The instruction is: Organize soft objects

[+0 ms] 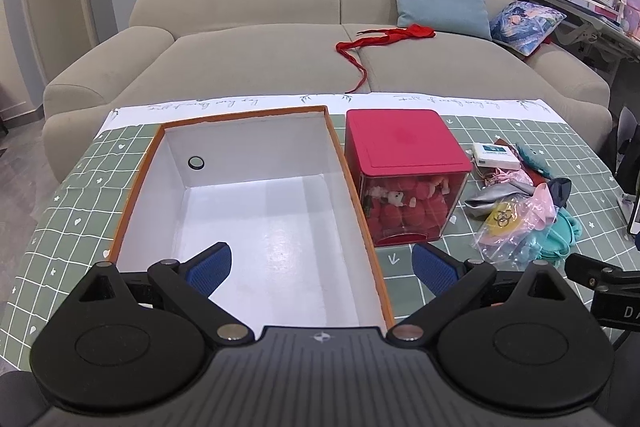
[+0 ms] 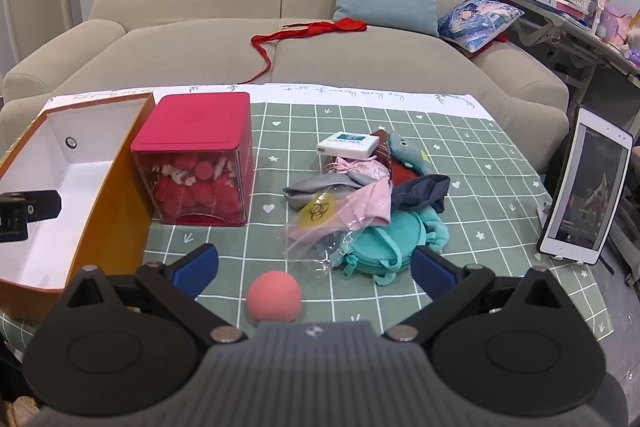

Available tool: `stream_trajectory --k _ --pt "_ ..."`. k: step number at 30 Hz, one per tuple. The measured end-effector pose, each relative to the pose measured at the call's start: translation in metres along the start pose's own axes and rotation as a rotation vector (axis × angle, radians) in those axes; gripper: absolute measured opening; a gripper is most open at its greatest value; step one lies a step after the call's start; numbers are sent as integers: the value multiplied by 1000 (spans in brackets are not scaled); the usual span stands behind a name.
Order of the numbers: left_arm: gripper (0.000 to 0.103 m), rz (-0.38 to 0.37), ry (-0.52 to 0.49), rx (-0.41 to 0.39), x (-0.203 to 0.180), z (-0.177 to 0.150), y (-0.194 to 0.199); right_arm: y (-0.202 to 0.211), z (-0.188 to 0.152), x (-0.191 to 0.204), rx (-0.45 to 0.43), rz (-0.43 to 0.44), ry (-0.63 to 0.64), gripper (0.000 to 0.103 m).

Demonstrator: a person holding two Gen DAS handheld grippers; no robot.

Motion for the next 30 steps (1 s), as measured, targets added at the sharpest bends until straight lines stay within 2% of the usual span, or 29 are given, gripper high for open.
stream_trajectory --k 30 --pt "103 24 -25 2 1 -1 -1 -2 -1 1 6 -23 24 100"
Point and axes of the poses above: each gripper's, at about its wrist camera, not at the fingertips, and y roughly against the way its jaws point, x to its left, z to its top, the point moved 4 cm from there along -y, roughly the way its jaws point, and after that the axes turned 5 degrees about y, right-handed, at the moved point
